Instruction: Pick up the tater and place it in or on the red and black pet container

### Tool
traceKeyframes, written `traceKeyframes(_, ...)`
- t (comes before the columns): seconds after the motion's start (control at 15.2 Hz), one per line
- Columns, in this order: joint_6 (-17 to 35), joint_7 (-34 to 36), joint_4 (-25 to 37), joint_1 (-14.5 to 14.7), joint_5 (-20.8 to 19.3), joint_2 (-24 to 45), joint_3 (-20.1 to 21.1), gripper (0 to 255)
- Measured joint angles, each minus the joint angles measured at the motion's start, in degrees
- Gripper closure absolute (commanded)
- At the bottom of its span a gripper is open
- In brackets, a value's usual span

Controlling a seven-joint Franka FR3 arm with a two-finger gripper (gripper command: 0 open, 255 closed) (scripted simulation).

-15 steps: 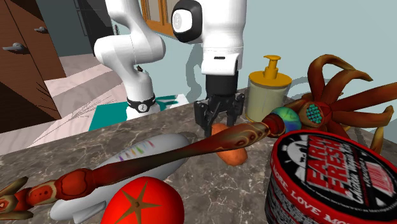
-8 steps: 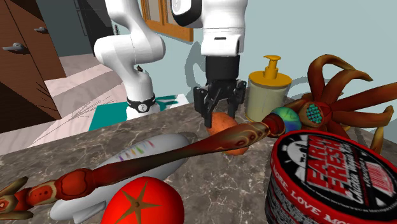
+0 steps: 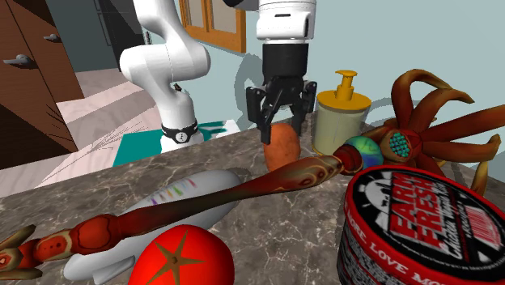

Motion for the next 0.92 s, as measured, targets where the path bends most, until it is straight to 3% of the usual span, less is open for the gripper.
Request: traceKeyframes(0.92, -11.42, -1.23, 8.09, 0.13, 0.39, -3.42, -1.37, 255)
